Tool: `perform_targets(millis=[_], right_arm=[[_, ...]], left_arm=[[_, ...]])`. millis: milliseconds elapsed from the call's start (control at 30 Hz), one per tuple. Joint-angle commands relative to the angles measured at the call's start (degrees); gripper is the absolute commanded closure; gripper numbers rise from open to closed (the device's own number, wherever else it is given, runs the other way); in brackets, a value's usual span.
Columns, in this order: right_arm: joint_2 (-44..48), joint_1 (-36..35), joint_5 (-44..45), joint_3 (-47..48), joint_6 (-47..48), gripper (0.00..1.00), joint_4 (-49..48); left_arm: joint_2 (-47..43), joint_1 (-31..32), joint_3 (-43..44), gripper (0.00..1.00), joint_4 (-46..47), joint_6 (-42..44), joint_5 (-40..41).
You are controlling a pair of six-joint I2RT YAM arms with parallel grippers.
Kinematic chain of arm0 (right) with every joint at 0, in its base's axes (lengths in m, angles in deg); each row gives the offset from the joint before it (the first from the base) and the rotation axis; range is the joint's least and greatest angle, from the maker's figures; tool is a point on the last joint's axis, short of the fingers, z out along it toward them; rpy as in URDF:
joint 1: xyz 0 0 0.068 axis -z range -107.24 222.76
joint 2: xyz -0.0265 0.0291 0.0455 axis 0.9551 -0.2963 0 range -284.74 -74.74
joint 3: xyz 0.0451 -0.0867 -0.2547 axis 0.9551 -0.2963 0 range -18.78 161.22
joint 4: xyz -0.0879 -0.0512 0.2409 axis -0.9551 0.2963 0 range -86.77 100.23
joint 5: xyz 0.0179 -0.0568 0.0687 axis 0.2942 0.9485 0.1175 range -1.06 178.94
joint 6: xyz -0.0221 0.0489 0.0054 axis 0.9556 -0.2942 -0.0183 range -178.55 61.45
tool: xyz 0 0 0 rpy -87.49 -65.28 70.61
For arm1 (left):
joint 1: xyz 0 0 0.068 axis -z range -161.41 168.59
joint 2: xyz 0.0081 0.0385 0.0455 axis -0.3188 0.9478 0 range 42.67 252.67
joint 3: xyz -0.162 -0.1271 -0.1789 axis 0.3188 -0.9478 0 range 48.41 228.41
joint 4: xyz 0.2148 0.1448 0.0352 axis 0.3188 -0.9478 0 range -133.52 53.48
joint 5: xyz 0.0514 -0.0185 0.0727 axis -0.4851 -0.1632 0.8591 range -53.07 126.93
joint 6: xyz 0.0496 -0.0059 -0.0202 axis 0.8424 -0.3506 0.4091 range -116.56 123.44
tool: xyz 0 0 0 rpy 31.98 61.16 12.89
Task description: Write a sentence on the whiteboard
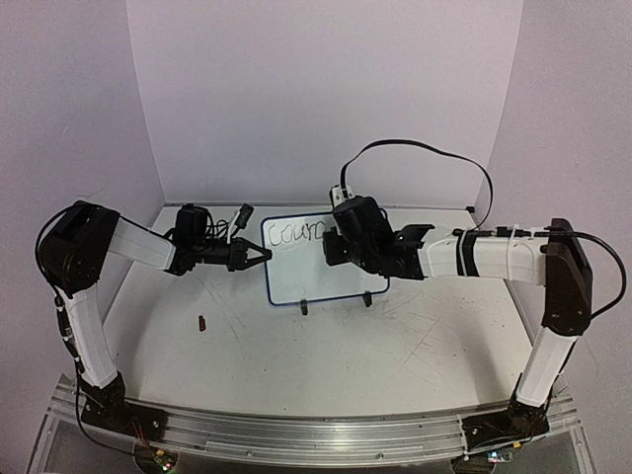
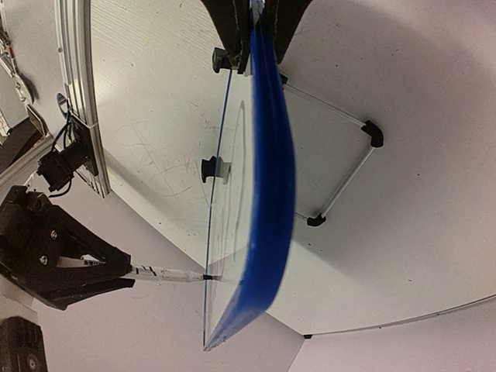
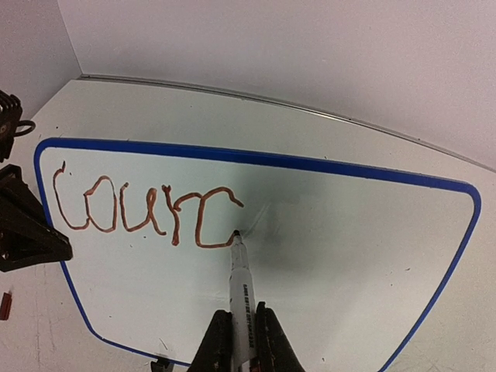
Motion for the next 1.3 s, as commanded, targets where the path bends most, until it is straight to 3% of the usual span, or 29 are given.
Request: perform_targets(millis=[0,567,1267], right_arm=[[0.28,1.20,2.63,2.67,0.77,1.00,-1.03],[-1.00,1.60,1.41,4.27,1.37,1.00,-1.84],[2.51,1.27,-0.91,-2.12,-1.74,1.00,0.37]], left_arm=[[-1.08,-0.40,1.18,1.00,-2.48,3.25,7.46],[-1.08,-0.46,1.09,1.00,-2.57,3.33,7.46],[-0.97,-0.47,1.35,1.00,-2.65,3.33,7.48]])
